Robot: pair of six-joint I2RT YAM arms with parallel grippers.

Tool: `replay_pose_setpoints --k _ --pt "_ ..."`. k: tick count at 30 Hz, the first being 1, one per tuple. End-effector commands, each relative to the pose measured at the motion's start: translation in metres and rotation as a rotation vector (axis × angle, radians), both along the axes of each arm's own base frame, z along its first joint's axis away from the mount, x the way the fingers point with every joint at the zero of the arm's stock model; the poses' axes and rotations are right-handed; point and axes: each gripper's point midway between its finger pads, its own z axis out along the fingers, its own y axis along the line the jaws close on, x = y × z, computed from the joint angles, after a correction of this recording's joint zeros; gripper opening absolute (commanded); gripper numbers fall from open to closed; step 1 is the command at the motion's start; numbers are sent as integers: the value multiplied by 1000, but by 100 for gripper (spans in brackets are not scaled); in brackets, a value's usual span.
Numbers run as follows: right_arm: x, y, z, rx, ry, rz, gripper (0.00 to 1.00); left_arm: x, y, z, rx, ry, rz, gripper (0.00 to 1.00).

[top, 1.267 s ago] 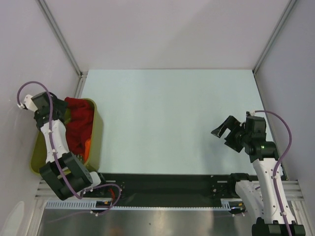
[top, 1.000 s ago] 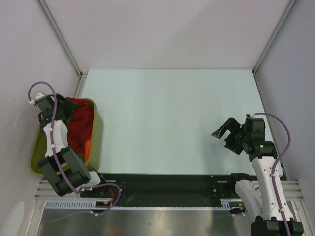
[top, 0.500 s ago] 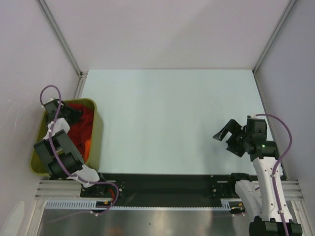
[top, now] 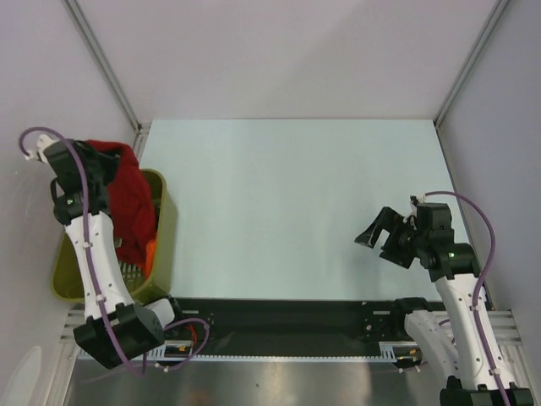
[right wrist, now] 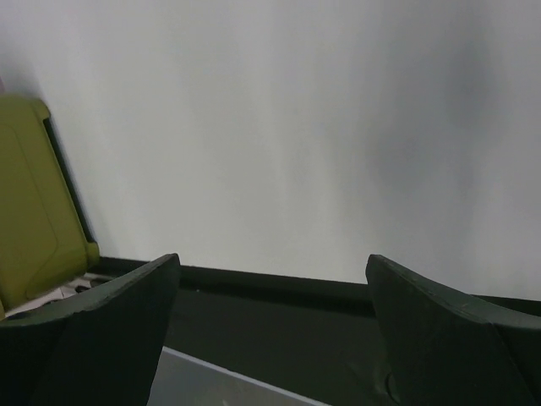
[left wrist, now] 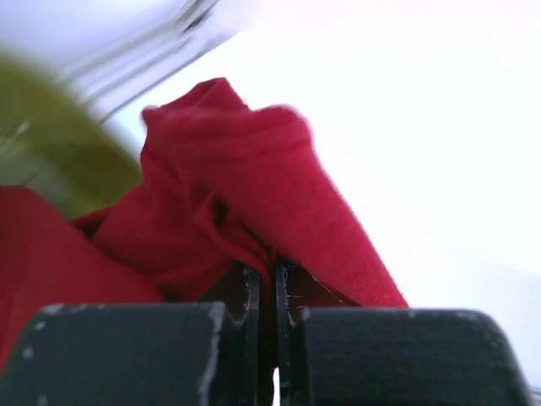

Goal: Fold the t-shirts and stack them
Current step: Grab the tshirt from the pile, then move the tshirt to the center of the board

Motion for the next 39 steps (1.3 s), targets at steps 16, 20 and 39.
replay_pose_setpoints --k 16,20,39 --pt "-27 30 45 97 -101 121 100 -160 -195 390 -176 -897 -720 0" --pt "-31 31 49 106 -95 124 100 -159 -218 318 -257 -729 -837 1" --pt "-19 137 0 119 -92 441 93 -176 -203 -132 -148 253 -781 90"
